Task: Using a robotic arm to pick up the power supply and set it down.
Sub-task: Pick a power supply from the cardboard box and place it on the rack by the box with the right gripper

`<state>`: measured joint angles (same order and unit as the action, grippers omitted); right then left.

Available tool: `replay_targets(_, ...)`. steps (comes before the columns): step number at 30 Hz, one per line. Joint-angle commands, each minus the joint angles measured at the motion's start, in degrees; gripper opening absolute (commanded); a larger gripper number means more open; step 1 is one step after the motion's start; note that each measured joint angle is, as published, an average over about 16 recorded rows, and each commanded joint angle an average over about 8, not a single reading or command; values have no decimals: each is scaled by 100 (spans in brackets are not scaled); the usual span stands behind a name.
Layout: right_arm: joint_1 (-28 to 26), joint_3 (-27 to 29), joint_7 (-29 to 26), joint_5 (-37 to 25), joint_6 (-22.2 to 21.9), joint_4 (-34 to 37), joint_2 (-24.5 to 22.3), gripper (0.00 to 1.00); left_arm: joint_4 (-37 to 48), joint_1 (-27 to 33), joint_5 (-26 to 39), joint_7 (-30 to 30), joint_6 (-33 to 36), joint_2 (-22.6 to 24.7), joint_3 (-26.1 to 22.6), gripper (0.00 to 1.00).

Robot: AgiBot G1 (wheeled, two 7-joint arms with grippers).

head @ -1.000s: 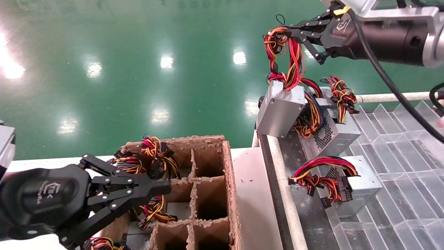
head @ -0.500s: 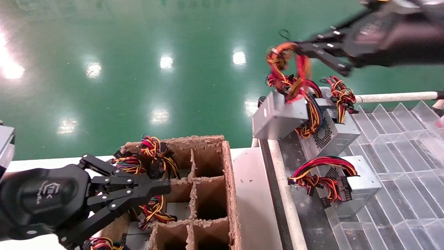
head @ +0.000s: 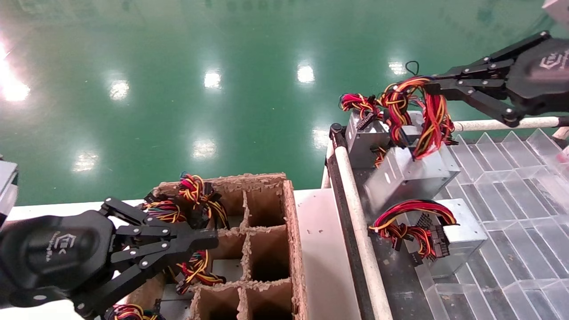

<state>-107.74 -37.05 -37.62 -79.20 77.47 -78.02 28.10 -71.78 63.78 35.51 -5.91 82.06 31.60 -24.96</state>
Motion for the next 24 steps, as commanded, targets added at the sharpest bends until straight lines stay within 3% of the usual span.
replay_targets(1, 45, 27, 55, 81, 22, 1, -85, 0, 0, 0, 0, 0, 0, 0, 0, 0)
replay_targets(10, 466, 11, 180, 190, -317, 9, -109, 0, 0, 0, 0, 0, 0, 0, 0, 0)
replay_targets(24, 940, 43, 432, 5, -1321, 28, 174, 0, 0, 0, 0, 0, 0, 0, 0, 0)
